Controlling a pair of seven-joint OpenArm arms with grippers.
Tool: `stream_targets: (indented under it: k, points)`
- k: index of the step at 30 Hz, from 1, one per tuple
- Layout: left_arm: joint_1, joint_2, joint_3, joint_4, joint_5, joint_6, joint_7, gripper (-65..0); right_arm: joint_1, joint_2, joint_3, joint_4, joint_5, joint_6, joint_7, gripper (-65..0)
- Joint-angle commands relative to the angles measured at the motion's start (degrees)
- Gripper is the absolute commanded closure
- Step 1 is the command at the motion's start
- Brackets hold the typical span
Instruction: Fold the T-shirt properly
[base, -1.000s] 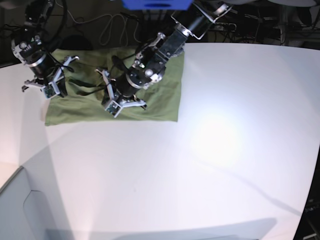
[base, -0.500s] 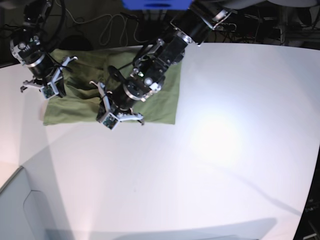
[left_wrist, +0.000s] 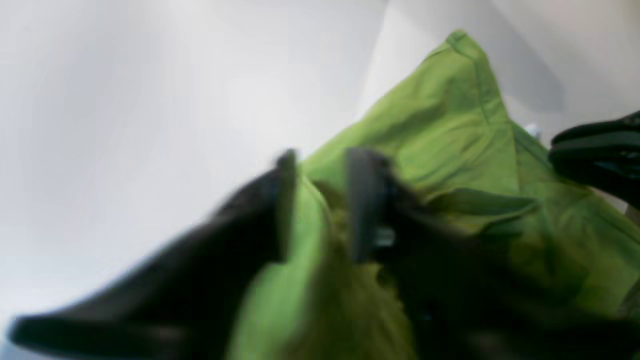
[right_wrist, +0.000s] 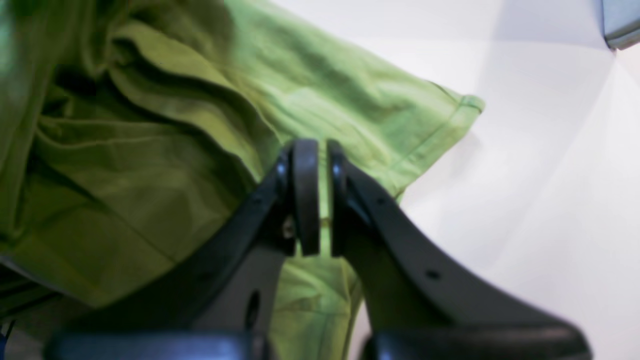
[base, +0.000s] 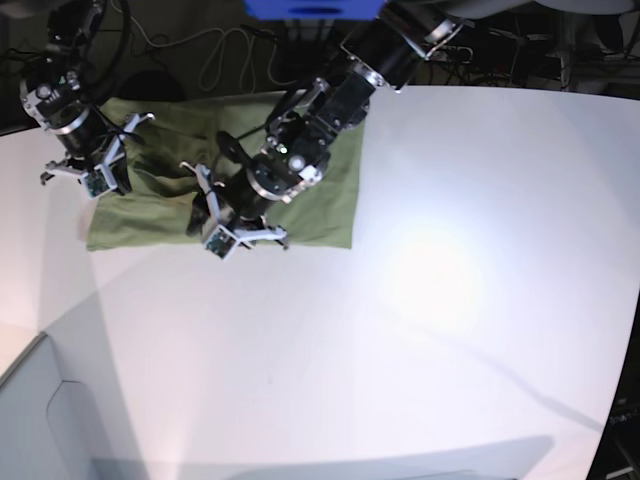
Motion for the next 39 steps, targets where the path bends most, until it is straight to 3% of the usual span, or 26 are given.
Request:
stream_targets:
  k: [1,3,8,10,16,18,21,26,39]
  points:
    - [-0.8,1.1,0.1,0.9,-0.4,-0.3,-1.5,-26.1,0.1,0.6,0.3,1.1,0.8,1.1,1.3,0.0]
    - [-0.7,1.1,0.1,1.4,-0.4,-0.3,-1.7,-31.1,0.1,0.6,0.3,1.1,0.8,1.1,1.3,0.0]
    - [-0.3,0.7,0.1,6.2,-0.4,-0.3,-1.7,-30.3,0.5,0.7,0.4,1.2,0.8,1.1,1.2,-0.2]
    - [0.4,-0.7,-0.5,9.5,-0.4,-0.3,-1.1,-30.3,0.6,0.8,0.4,1.3,0.8,1.1,0.5,-3.4]
    - [5.3,-5.6,-10.3,11.9,-0.5,-0.4,-1.7,-30.4,2.5,2.9,1.8,3.1,0.9,1.1,-7.8,-27.8]
    - [6.5,-6.2,-13.9,10.7,-0.5,-0.6,-1.7,-30.4,3.7,2.2,4.0,3.1,1.0,1.1,-9.1,-36.5]
    - [7.9,-6.4,-18.5,9.6,-0.5,-0.7,-1.7,-30.4,5.3,0.0,6.9,2.7,1.0,1.1,-9.9,-44.4]
    - [8.6,-6.4,-21.5,9.5,-0.5,-0.7,-1.6,-30.4,6.5,-1.4,7.8,0.3,1.0,1.1,-9.9,-46.7]
    - [10.0,-6.4,-21.1,5.2,-0.5,-0.7,-1.7,-30.2,8.6,-1.4,7.7,-9.9,1.4,1.1,-9.9,-46.8]
